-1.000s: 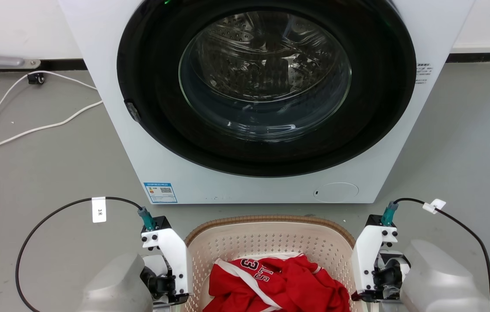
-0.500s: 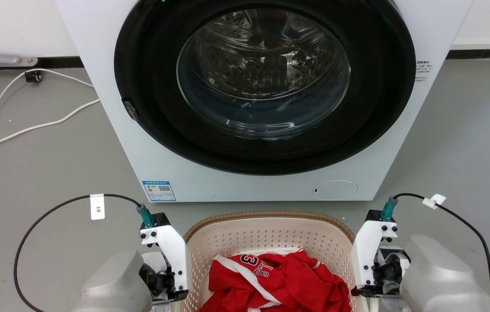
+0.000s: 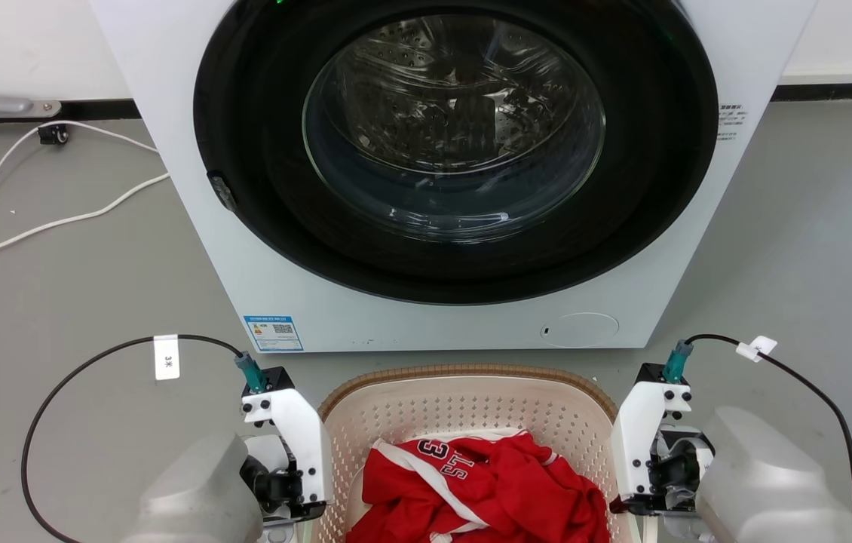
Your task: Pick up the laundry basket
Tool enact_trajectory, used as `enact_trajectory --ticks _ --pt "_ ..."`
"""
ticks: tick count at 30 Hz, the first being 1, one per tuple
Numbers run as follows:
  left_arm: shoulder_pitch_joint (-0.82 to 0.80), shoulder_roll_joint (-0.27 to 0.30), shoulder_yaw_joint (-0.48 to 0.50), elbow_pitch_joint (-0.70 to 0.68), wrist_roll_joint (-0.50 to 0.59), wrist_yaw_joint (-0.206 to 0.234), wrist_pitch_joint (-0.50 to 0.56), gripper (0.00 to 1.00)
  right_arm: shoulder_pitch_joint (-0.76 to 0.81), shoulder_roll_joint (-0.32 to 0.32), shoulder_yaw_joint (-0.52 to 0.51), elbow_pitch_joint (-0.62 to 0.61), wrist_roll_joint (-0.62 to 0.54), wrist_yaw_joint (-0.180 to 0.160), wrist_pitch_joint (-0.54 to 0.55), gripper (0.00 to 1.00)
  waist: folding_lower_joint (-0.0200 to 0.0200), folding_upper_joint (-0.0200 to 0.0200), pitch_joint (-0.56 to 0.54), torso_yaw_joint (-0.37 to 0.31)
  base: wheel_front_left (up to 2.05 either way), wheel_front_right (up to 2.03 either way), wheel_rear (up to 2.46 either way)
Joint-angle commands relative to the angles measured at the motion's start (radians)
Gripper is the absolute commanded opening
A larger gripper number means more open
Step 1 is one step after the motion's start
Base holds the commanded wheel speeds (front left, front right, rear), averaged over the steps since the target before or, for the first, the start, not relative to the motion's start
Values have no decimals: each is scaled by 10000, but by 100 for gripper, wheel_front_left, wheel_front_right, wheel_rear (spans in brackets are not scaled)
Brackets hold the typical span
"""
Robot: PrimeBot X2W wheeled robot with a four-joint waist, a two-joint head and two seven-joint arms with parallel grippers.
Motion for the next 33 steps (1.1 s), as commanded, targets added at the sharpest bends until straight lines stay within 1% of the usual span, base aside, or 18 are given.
enact_trajectory --ticks 1,33 --pt "-207 -505 12 -282 -213 -157 -9 0 -147 529 -79 -209 99 144 31 0 0 0 -7 2 0 0 0" --pt "-146 -603 -228 -194 -609 -159 -119 0 -20 536 -406 -209 -125 145 105 0 0 0 -74 -14 0 0 0"
